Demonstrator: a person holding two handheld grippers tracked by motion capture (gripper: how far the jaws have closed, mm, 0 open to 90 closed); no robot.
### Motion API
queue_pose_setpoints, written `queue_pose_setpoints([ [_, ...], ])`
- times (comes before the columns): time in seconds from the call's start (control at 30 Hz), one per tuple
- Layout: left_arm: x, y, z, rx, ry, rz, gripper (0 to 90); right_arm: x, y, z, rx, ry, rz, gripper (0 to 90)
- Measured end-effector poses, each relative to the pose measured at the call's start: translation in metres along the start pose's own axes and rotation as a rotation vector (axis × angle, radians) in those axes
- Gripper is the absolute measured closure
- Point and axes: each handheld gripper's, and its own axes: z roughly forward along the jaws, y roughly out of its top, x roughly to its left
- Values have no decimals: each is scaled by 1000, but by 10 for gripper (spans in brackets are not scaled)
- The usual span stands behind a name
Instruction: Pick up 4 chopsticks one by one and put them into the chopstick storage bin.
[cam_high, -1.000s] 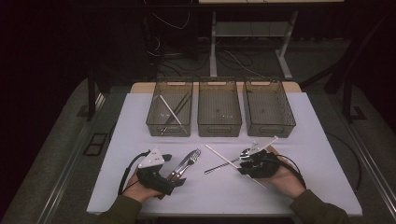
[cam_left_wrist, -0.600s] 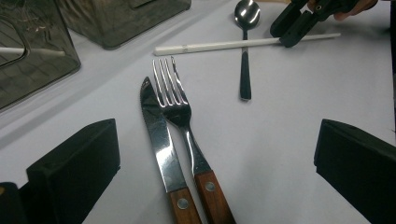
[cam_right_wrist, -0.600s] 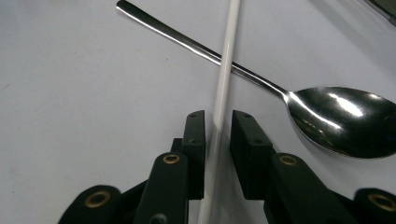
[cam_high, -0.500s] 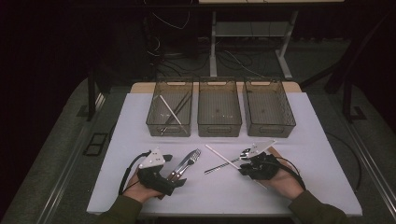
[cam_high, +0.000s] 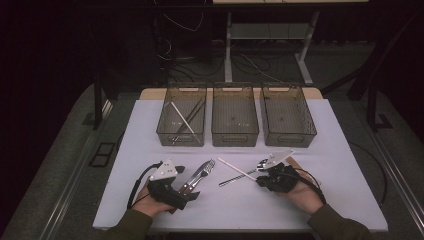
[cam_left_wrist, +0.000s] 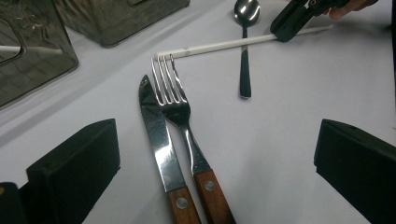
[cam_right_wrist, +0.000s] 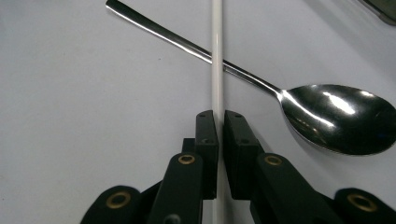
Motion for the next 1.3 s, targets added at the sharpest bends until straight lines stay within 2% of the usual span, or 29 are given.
queue_pose_setpoints([
  [0.3,0,0,0,-1,1,0,0,-2,-1,0,-10,8,15,850],
  [0.63,0,0,0,-1,2,-1,0,-1,-2,-1,-15,3,-17,851],
  [0.77,0,0,0,-3,2,-2,0,-2,-2,-1,-20,9,-15,851],
  [1.03,0,0,0,-2,1,0,0,-4,0,-7,-56,31,-14,850],
  [1.07,0,0,0,-2,1,0,0,-4,0,-8,-69,26,-17,850],
  [1.2,0,0,0,-1,1,0,0,-4,1,-14,-118,57,-39,851],
  [1.3,0,0,0,0,0,0,0,-5,2,-19,-152,64,-33,851],
])
